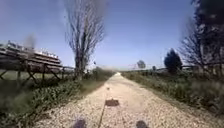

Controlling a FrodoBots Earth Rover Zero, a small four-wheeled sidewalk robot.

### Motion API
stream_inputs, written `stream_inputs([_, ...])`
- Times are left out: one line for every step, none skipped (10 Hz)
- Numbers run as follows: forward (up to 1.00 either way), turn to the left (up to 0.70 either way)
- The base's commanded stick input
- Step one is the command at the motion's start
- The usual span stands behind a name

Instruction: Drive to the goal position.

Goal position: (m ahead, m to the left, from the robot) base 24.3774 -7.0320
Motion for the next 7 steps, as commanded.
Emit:
stream_inputs([0.7, -0.08])
stream_inputs([0.7, -0.27])
stream_inputs([0.7, -0.3])
stream_inputs([0.7, 0.0])
stream_inputs([0.7, 0.0])
stream_inputs([0.7, 0.0])
stream_inputs([0.7, 0.0])
